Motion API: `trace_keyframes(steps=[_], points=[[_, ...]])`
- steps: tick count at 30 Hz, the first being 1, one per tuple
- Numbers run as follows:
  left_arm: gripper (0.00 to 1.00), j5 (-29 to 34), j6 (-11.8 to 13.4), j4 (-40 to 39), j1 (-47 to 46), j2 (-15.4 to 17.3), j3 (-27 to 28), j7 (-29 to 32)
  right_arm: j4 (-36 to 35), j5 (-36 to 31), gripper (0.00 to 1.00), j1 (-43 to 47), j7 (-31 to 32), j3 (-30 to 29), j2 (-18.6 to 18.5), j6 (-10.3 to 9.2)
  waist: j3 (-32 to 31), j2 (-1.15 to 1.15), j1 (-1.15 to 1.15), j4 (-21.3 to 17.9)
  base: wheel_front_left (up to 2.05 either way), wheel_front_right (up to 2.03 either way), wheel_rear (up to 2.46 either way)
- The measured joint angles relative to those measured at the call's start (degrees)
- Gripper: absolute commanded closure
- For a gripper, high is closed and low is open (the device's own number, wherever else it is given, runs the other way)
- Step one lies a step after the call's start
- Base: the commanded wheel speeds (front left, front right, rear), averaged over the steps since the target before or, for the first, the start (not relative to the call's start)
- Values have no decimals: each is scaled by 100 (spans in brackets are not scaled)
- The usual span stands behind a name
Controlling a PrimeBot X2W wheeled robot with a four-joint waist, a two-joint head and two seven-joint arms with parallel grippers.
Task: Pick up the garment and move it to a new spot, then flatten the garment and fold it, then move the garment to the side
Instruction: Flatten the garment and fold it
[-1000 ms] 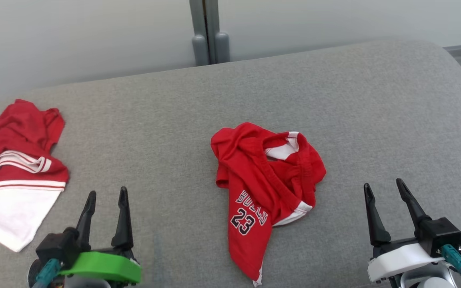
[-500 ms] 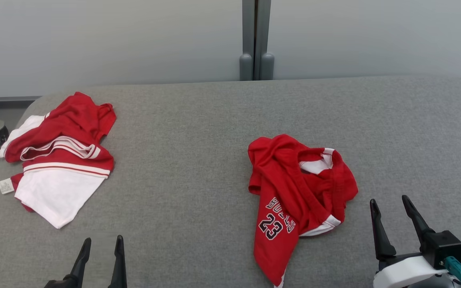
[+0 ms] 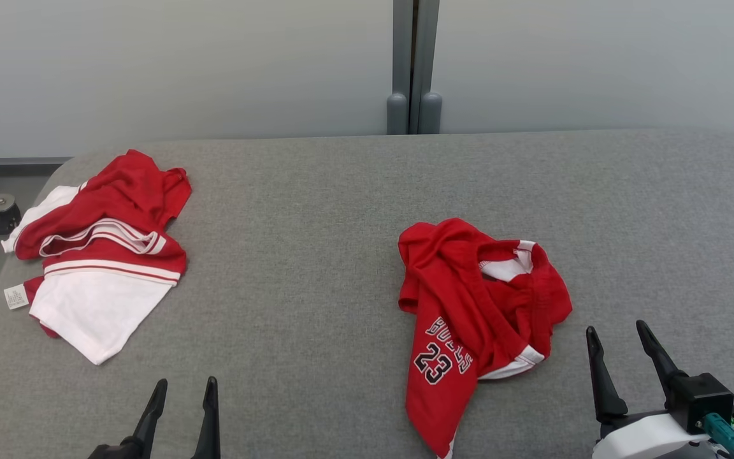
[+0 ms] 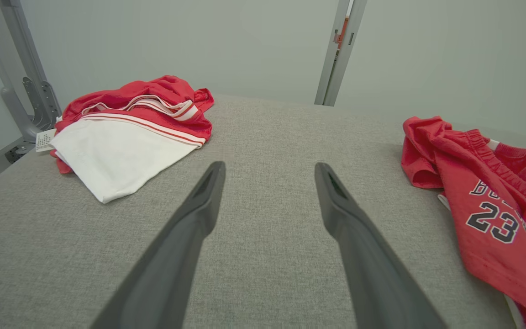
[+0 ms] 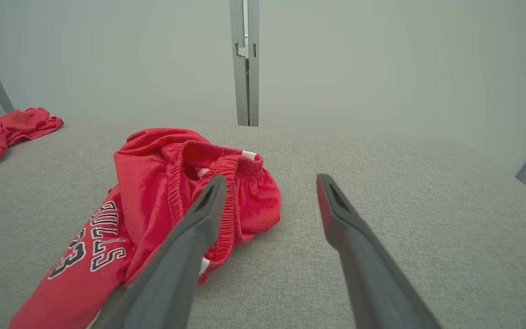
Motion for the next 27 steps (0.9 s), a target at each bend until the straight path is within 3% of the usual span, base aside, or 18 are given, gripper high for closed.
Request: trace_keyframes(steps=[4, 9, 16, 27], points=[[0, -29, 0, 40, -7, 30, -64, 0, 4, 21, 0, -2, 0, 15, 0, 0, 3, 0, 0, -55, 0, 0, 0], [0, -41, 0, -35, -393, 163, -577, 0, -4, 48, 0, -52, 0, 57, 2, 0, 50, 0, 0, -180, 0, 0, 0], [0, 2, -1, -15, -1923, 385, -2360, 0, -38, 107, 0, -236, 0, 122, 5, 0, 221, 0, 0, -547, 0, 0, 0], [0, -664, -12, 1293, -4108, 347, -5010, 213, -45, 357, 0, -465, 0, 185, 1, 0, 618, 0, 0, -1527, 0, 0, 0]])
